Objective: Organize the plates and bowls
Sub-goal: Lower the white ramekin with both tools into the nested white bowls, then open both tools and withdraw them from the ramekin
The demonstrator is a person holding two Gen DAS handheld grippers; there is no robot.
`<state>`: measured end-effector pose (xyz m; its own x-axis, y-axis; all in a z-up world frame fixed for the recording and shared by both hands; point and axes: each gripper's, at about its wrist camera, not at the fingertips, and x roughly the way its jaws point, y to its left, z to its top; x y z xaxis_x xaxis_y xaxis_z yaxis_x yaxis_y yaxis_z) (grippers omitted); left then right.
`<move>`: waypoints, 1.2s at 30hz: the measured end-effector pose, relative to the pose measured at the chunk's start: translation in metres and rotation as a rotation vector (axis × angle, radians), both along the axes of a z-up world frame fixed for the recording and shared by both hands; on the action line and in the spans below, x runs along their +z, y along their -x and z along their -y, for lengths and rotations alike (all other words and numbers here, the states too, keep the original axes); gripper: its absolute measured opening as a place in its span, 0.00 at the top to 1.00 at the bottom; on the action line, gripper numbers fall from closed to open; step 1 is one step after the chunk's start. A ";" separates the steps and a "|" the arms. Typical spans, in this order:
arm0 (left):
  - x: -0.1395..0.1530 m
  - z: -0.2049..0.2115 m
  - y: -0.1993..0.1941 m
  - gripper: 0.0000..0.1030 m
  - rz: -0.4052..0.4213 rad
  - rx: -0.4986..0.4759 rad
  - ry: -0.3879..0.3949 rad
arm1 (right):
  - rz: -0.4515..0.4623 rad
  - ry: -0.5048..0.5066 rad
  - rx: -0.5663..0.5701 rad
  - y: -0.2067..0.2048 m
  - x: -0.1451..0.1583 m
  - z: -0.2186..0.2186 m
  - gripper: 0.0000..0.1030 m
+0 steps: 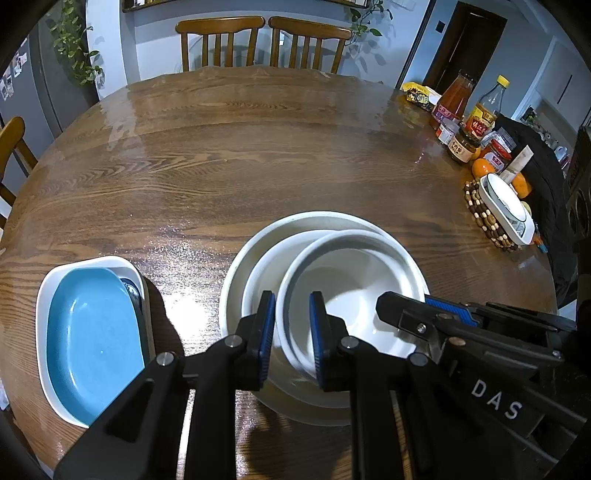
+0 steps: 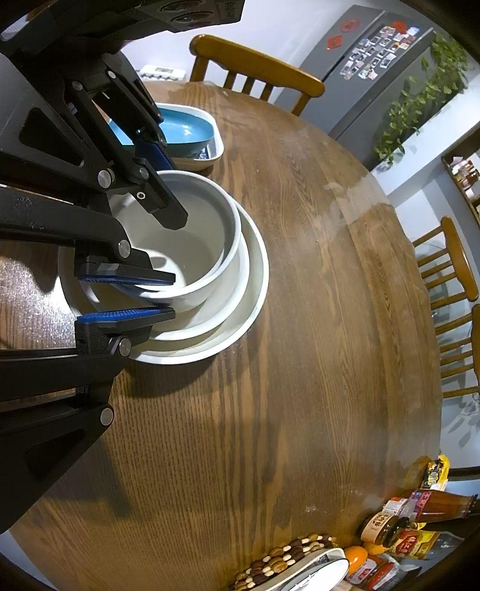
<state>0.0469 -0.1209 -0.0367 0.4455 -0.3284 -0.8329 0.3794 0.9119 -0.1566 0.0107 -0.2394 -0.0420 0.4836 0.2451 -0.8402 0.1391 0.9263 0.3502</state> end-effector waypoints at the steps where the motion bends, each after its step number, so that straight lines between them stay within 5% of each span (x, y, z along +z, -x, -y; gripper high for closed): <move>1: 0.001 0.000 0.001 0.85 0.006 0.001 0.000 | 0.004 -0.002 0.000 0.000 0.001 0.001 0.85; 22: 0.009 -0.005 0.007 0.81 0.051 -0.003 -0.002 | 0.077 0.075 -0.002 0.011 0.020 -0.002 0.85; 27: 0.018 -0.012 0.012 0.49 0.107 0.011 0.000 | 0.135 0.093 0.000 0.020 0.030 0.001 0.85; 36: 0.030 -0.018 0.024 0.39 0.178 0.007 0.004 | 0.198 0.095 0.004 0.036 0.041 0.001 0.85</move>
